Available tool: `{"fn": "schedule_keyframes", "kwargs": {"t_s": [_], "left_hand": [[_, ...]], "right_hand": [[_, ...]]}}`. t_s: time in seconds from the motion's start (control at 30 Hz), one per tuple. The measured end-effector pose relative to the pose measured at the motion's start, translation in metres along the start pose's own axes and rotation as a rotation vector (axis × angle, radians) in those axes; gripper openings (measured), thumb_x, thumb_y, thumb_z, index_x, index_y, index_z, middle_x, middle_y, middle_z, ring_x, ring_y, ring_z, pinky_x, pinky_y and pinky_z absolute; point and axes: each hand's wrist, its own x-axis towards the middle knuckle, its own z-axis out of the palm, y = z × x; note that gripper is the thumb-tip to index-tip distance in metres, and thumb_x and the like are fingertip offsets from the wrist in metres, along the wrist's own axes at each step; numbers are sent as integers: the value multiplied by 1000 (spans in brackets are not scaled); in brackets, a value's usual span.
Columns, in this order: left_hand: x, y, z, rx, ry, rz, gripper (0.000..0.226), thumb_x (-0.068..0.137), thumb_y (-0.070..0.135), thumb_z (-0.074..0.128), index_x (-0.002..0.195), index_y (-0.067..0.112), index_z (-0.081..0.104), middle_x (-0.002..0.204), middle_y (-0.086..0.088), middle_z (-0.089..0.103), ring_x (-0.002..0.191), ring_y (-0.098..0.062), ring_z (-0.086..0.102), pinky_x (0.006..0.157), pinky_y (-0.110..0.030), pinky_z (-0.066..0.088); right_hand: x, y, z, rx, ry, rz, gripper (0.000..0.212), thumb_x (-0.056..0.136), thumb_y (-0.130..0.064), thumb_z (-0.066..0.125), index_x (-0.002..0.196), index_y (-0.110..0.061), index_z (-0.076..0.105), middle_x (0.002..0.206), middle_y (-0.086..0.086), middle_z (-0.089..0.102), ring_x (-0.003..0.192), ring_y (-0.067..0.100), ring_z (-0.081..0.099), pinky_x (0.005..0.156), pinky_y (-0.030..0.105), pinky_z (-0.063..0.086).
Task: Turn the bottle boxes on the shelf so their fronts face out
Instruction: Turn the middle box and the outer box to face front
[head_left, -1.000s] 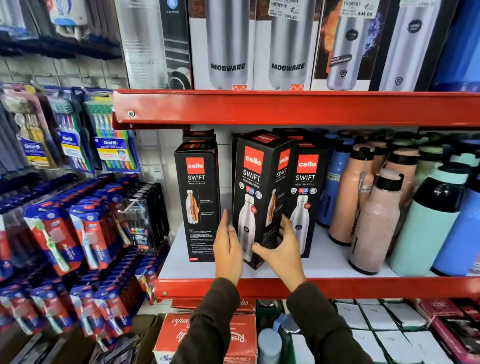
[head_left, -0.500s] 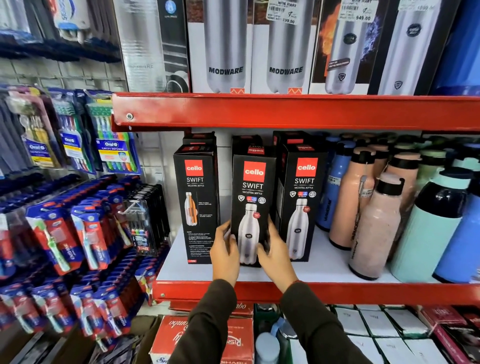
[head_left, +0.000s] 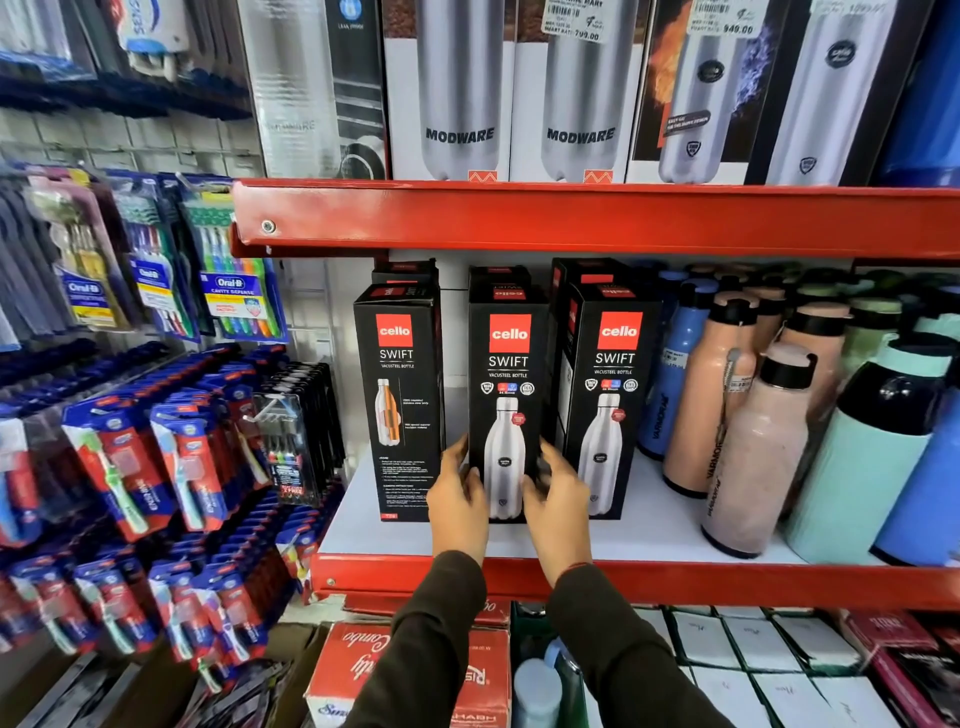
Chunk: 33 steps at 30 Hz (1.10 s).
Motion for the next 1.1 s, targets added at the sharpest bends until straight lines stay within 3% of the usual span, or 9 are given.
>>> {"fn": "schedule_keyframes", "kwargs": {"t_s": [0.17, 0.3, 0.43, 0.53, 0.67, 0.73, 0.83, 0.97, 1.1], "left_hand": [[-10, 1, -13, 40, 6, 105, 45, 98, 7, 44, 141, 19, 46, 133, 8, 57, 123, -2, 53, 103, -14, 39], [-17, 6, -35, 8, 73, 277, 38, 99, 10, 44, 135, 20, 51, 133, 4, 58, 126, -2, 51, 106, -20, 42], [-10, 4, -54, 42, 235, 302, 39, 99, 11, 41, 137, 18, 47, 135, 0, 49, 130, -7, 42, 110, -18, 32], [2, -2, -67, 23, 306, 233, 44, 100, 16, 41, 144, 14, 38, 147, -3, 35, 136, -2, 28, 110, -4, 16], [18, -8, -83, -143, 122, -8, 51, 104, 29, 31, 152, 17, 22, 161, -1, 20, 147, -8, 18, 110, -7, 12], [23, -7, -89, -245, 22, -117, 51, 104, 32, 27, 153, 17, 21, 161, 3, 22, 144, -3, 20, 108, -9, 14], [28, -6, -95, -317, -42, -189, 48, 105, 31, 23, 149, 15, 31, 142, 11, 37, 130, 2, 29, 89, 10, 23], [36, -19, -106, -440, -74, -231, 49, 104, 38, 22, 139, 19, 49, 139, 1, 55, 131, -12, 48, 107, -23, 36], [32, -18, -115, -502, 1, -232, 53, 104, 38, 22, 135, 11, 55, 133, -5, 61, 124, -16, 56, 106, -33, 42]], "right_hand": [[-9, -7, -10, 83, 147, -44, 50, 82, -3, 72, 126, -23, 57, 110, -2, 60, 91, 7, 61, 74, 12, 52], [-23, -28, -5, 170, 215, -187, 34, 84, -6, 70, 111, -23, 61, 95, -4, 55, 76, 10, 55, 65, 14, 48], [-37, -48, 18, 210, 92, -250, 28, 92, -12, 62, 117, -24, 62, 106, -7, 62, 91, 7, 63, 79, 15, 51], [-43, -56, 39, 174, -58, -195, 39, 98, -13, 52, 135, -25, 53, 123, -10, 59, 112, -3, 57, 97, 12, 44], [-41, -60, 64, 124, -241, -26, 53, 101, -12, 40, 152, -18, 28, 154, 4, 40, 143, 14, 37, 119, 32, 30], [-40, -64, 71, 107, -285, 14, 56, 100, -8, 40, 153, -12, 23, 156, 2, 34, 145, 13, 30, 120, 27, 23], [-42, -69, 76, 105, -340, -2, 57, 96, 1, 42, 149, -14, 30, 137, -8, 42, 128, 2, 34, 109, 15, 24], [-43, -68, 84, 102, -277, -17, 60, 87, -2, 56, 141, -20, 39, 132, -1, 53, 124, 9, 47, 111, 30, 38], [-41, -74, 86, 93, -218, -37, 67, 78, -11, 74, 136, -19, 42, 123, -10, 53, 115, 2, 48, 101, 20, 39]]}}
